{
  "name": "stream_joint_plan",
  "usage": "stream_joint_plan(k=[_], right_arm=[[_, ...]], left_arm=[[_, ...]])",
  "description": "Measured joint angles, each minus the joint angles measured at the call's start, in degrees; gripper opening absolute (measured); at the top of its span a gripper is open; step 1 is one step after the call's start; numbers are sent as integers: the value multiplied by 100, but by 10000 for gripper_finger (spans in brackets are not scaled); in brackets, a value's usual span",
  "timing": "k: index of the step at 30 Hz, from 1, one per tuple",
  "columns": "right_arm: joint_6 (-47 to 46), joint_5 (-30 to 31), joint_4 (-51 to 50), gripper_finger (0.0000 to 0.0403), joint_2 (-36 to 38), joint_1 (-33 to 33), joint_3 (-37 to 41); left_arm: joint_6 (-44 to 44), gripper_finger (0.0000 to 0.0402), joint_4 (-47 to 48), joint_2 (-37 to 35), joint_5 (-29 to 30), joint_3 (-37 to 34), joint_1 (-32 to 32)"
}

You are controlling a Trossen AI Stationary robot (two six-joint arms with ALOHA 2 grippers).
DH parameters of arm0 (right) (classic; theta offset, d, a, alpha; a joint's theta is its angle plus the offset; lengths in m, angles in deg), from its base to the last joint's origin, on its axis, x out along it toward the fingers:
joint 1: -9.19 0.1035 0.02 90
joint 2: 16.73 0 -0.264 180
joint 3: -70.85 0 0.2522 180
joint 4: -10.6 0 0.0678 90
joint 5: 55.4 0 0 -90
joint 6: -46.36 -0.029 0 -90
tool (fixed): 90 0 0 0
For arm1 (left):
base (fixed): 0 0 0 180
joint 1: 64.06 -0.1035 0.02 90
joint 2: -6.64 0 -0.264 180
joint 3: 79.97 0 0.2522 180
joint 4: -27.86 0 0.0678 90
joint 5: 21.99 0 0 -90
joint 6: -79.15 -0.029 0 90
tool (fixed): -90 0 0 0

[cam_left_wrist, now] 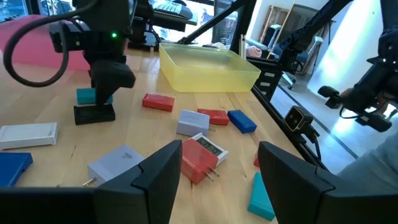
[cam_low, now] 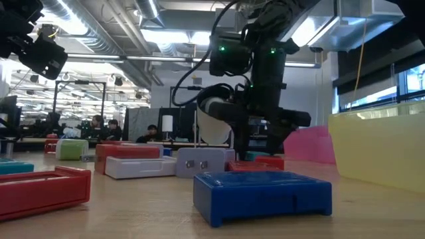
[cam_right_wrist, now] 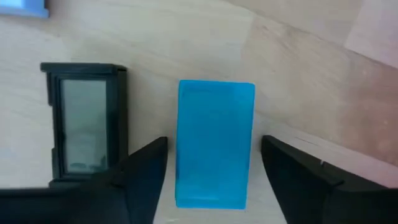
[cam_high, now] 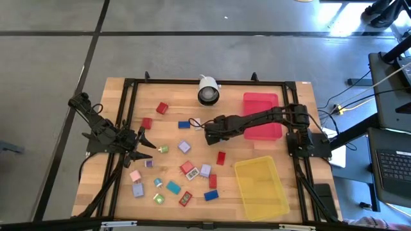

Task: Pick & Place Office items
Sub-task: Put the top light blue digital timer into the pink bin

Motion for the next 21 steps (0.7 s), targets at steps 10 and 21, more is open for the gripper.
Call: stream_joint_plan(k=[10,21], right_arm=[[-220,46,28,154,130,31,23],[127,855,-483,154,1174,24,-377]], left_arm=[[0,208,0,0,0,0,1],[0,209,0,-1,0,0,0]])
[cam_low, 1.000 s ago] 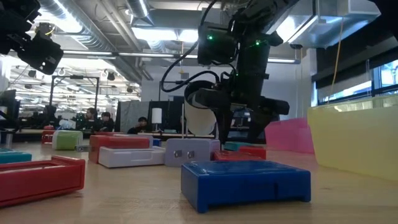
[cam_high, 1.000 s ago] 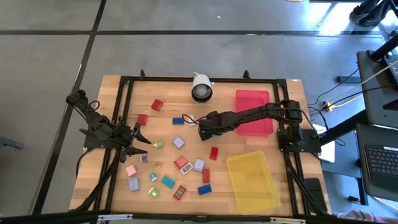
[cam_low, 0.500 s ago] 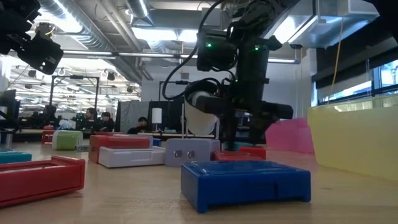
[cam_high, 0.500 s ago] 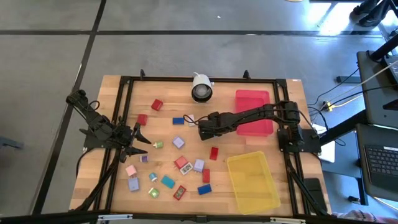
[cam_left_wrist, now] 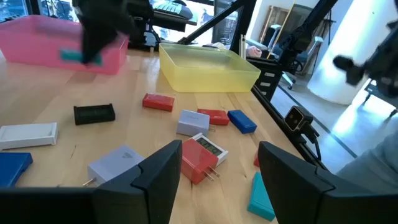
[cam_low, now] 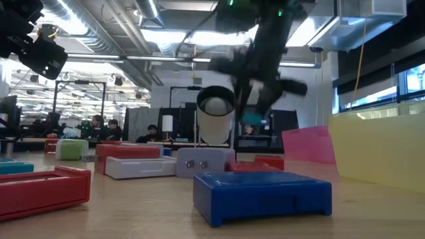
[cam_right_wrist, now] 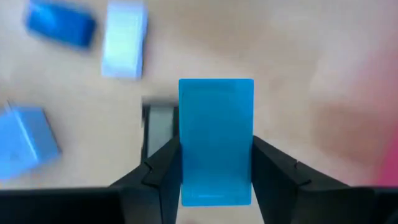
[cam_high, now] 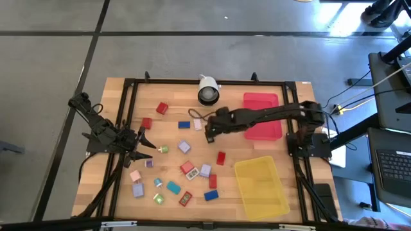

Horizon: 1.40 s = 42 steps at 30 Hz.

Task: Pick & Place Office items
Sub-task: Put the top light blue digital timer into the pink bin

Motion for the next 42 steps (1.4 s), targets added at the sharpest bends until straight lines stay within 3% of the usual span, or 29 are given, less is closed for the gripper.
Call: stream_joint_plan(k=[5,9,19,25,29,37,42], right_arm=[[99,955,-1235,154,747,-116,-174],[-421,1600,-2351,159,1368,-264,-176],[-1377,2359,-4161,164,2109,-573,-143],[-1265,2301,-4103,165,2107,-911,454],[-1665,1700,-3975,165,2105,-1045,1124],[-1518,1255,-1824,166,2105,-1055,2200],[-1603,1198,-1404,166,2105,-1157,2587]], left_arm=[[0,208,-2,0,1,2,2],[0,209,-2,0,2,1,2],[0,210,1,1,13,0,0],[0,208,2,0,15,0,0],[0,210,2,0,15,0,1],[0,210,2,0,17,1,0],[-1,208,2,0,17,1,0]])
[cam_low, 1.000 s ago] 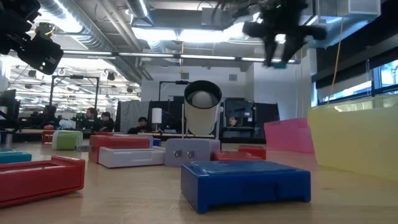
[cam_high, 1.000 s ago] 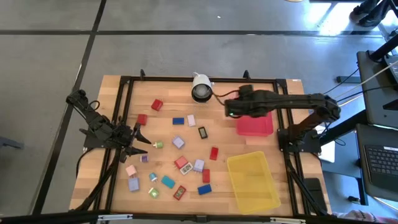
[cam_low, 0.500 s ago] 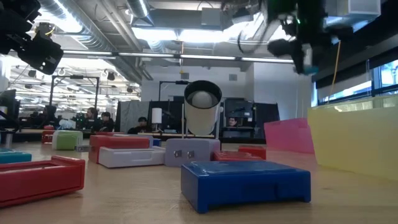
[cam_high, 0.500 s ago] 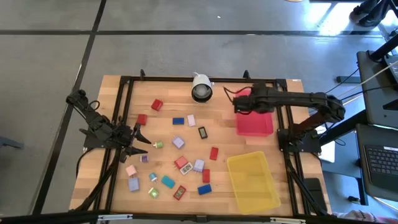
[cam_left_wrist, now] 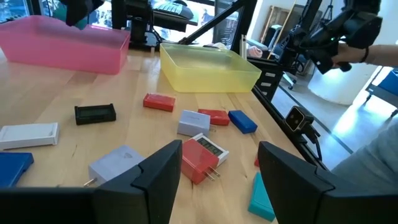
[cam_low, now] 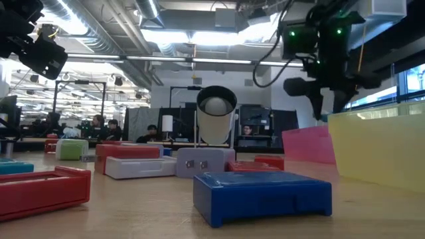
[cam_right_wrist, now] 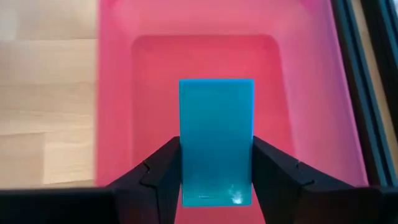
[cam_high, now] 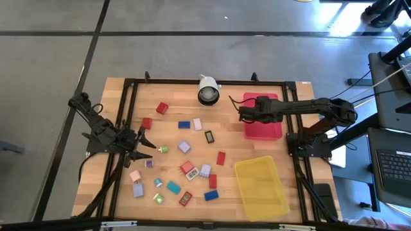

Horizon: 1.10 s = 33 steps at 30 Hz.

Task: Pick & Place Office items
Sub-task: Put the top light blue digital timer into the pink bin, then put the black digital timer into the pink bin

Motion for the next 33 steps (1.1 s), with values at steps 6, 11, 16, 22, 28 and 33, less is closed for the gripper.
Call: stream_joint_plan(k=[6,11,16,22,28,33], right_arm=[[-88,-15,333,166,0,-218,485],[-76,-483,1667,166,0,-346,1086],[-79,-620,2356,170,0,-357,1375],[-70,-367,2362,202,0,-357,1385],[-71,-367,2335,249,0,-357,1369],[-8,-762,1589,280,72,-436,880]], left_arm=[[1,209,0,0,0,-1,0],[1,209,0,1,0,0,2],[1,209,0,0,0,-1,0],[1,210,0,0,0,-1,0],[1,208,-1,0,0,0,1],[1,209,0,0,0,-1,0]])
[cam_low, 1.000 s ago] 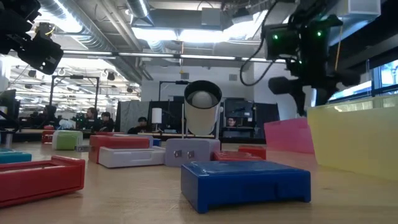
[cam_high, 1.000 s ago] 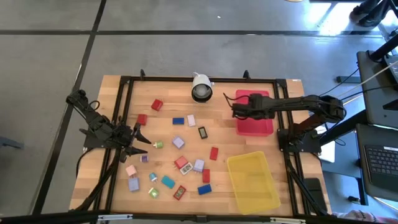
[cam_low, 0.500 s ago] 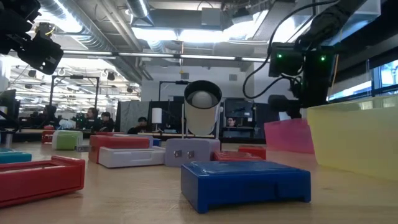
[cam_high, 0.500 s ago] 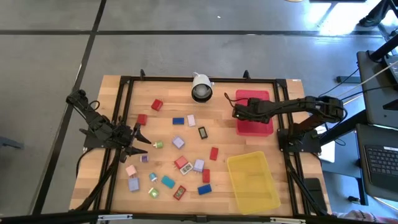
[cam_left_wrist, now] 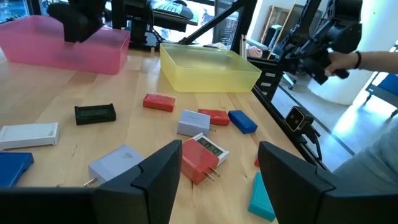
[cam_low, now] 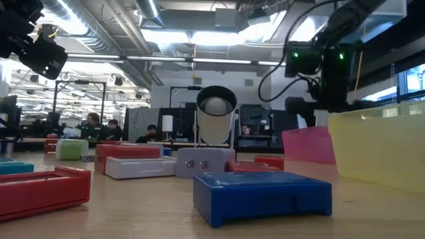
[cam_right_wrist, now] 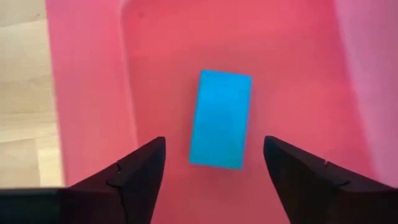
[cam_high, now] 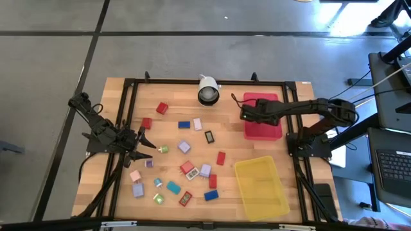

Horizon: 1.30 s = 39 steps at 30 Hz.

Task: Pick & Place Office items
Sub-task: Put the black digital timer into the pink bin

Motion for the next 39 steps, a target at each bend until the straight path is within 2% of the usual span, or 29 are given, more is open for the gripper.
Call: stream_joint_plan(k=[4,7,10,14,20,25,28,33,36,39], right_arm=[[429,58,-925,287,145,-20,-749],[931,-24,-1066,288,223,33,-1379],[1447,-156,-617,288,223,221,-1991],[2172,-148,680,288,162,655,-2426],[2493,83,1931,288,-344,1290,-2629],[2461,180,2096,288,-1052,1612,-2630],[2149,-51,2114,288,-1469,1639,-2630],[1592,-798,2183,288,-2095,1643,-2630],[1719,-1091,2448,288,-2392,1705,-2630],[2053,-1073,2716,288,-2604,1788,-2630]], left_arm=[[0,208,0,0,0,0,-1],[0,210,0,-1,0,1,0],[0,209,0,-1,0,2,1],[0,209,-1,0,0,0,-1],[0,208,0,-1,-6,0,-1],[0,210,-3,-1,-17,0,1],[0,209,-4,-1,-24,2,1],[0,209,0,-1,-20,2,0],[0,209,0,-1,-20,0,-1],[0,208,-2,1,-20,1,1]])
